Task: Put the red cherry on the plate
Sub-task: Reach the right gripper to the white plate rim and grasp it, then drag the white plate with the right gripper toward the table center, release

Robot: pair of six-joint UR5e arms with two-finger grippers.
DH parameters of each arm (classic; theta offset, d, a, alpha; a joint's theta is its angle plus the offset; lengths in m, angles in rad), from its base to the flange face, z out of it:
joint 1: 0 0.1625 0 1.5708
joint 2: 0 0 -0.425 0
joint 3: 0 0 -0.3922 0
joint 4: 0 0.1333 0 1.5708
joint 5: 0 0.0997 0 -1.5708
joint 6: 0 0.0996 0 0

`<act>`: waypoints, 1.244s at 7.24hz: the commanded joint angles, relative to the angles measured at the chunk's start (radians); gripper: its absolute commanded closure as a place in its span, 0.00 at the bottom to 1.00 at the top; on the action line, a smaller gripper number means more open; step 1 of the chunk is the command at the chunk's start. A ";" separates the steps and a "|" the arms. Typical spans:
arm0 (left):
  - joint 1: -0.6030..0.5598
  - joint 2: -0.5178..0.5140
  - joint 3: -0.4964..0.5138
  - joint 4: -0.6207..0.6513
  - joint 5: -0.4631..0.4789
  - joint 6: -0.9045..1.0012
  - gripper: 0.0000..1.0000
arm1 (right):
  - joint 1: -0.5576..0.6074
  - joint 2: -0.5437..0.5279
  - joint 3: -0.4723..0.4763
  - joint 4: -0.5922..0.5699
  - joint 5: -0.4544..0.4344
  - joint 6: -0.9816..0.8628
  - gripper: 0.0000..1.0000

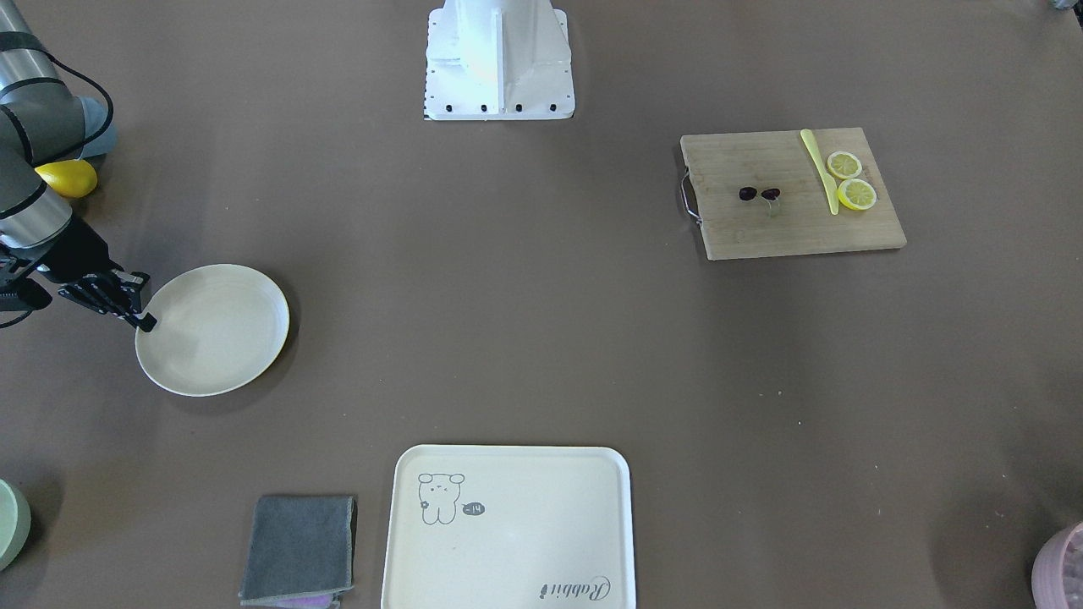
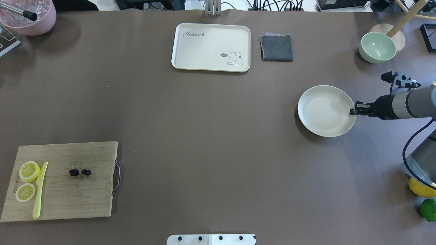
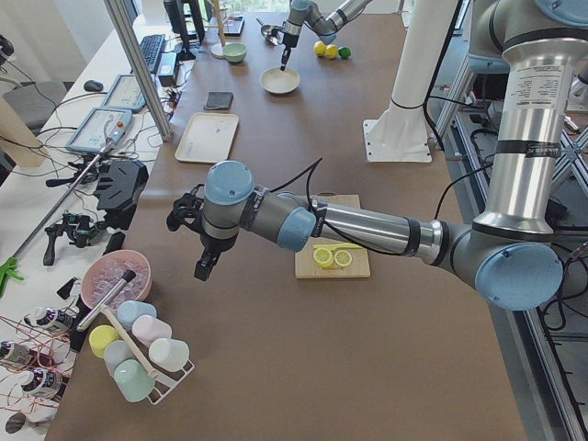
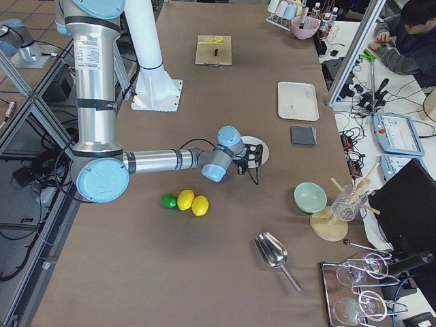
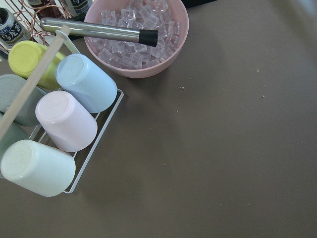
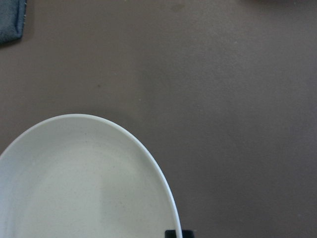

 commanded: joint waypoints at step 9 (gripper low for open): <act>0.000 0.006 -0.001 -0.001 -0.001 0.000 0.02 | -0.493 0.486 0.091 -0.432 -0.462 0.406 1.00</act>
